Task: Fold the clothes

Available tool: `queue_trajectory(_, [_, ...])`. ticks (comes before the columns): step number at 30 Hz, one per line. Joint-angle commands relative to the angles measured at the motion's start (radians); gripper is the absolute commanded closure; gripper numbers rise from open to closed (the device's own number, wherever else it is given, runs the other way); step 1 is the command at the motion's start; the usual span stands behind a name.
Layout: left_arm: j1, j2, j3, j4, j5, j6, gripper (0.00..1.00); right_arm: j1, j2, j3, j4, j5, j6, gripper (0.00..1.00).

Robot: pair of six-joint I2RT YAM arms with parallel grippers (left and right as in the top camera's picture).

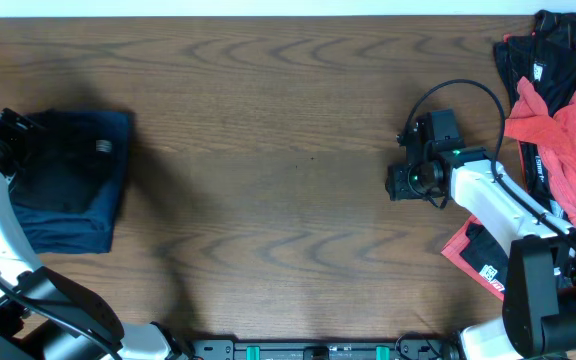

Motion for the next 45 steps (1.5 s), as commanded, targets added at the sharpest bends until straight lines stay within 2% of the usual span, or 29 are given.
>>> queue_trajectory(1, [0.008,0.004,0.010,-0.006,-0.024,-0.003,0.02,-0.009,-0.019,0.017,-0.003,0.010,-0.013,0.46])
queue_trajectory(4, [0.007,0.004,0.010,-0.011,-0.030,-0.019,0.02,-0.009,-0.019,0.017,-0.003,0.010,-0.013,0.46])
queue_trajectory(7, [-0.001,0.004,0.010,-0.012,0.002,-0.032,0.02,-0.009,-0.019,0.017,-0.003,0.010,-0.013,0.38])
queue_trajectory(8, [-0.010,0.004,0.010,-0.012,0.024,-0.031,0.02,-0.009,-0.019,0.017,-0.002,0.009,-0.013,0.31])
queue_trajectory(10, [-0.041,0.004,0.010,-0.011,0.061,-0.018,0.02,-0.009,-0.019,0.017,0.000,0.008,-0.013,0.06])
queue_trajectory(11, [-0.068,0.004,0.010,-0.011,0.090,-0.008,0.02,-0.009,-0.019,0.017,0.004,0.006,-0.013,0.01])
queue_trajectory(15, [-0.236,0.004,0.010,0.002,0.128,0.038,0.02,-0.009,-0.019,0.017,0.023,0.006,0.006,0.01])
queue_trajectory(19, [-0.480,0.004,0.010,0.025,0.023,0.121,0.02,-0.009,-0.019,0.017,0.056,0.006,0.086,0.01])
queue_trajectory(22, [-0.649,0.004,0.010,0.041,0.003,0.195,0.02,-0.009,-0.019,0.017,0.092,0.006,0.113,0.01])
queue_trajectory(27, [-0.832,0.004,0.010,0.042,-0.049,0.199,0.02,-0.016,-0.022,0.021,0.188,0.062,0.111,0.01])
queue_trajectory(30, [-0.866,0.002,0.010,-0.024,-0.115,0.211,0.02,-0.035,-0.063,0.028,0.142,0.105,0.107,0.01])
queue_trajectory(38, [-0.865,-0.060,0.010,-0.282,-0.106,0.207,0.02,-0.110,-0.314,0.025,-0.021,0.195,0.111,0.01])
queue_trajectory(45, [-0.865,-0.279,-0.062,-0.237,-0.110,0.136,0.02,-0.119,-0.628,-0.060,-0.021,0.231,0.112,0.01])
